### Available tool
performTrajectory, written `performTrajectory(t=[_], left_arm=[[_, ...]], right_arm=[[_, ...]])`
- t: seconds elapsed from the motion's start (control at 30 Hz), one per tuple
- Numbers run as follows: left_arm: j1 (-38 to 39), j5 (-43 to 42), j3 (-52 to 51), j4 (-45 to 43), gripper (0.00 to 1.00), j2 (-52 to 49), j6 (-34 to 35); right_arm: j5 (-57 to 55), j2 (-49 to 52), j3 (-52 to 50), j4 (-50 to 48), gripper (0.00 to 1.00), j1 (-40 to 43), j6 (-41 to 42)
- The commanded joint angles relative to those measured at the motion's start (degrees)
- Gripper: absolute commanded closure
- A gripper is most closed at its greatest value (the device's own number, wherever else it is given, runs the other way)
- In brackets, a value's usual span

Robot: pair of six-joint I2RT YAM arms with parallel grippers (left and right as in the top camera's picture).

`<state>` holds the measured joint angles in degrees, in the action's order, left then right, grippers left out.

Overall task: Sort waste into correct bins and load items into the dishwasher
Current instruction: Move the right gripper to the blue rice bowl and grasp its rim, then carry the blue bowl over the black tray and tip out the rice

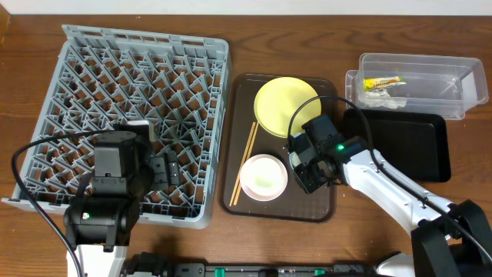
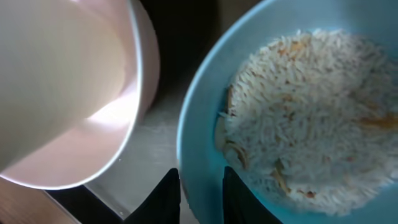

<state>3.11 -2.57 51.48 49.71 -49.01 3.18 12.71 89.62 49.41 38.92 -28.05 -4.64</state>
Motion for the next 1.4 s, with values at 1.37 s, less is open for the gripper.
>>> performTrajectory(t=[1.37], left_arm=[[0.2,0.7,1.2,0.4,0.10,0.0,0.5]], right_arm=[[-0.8,-8.8,12.8,4.2,0.99,4.4,7.9]])
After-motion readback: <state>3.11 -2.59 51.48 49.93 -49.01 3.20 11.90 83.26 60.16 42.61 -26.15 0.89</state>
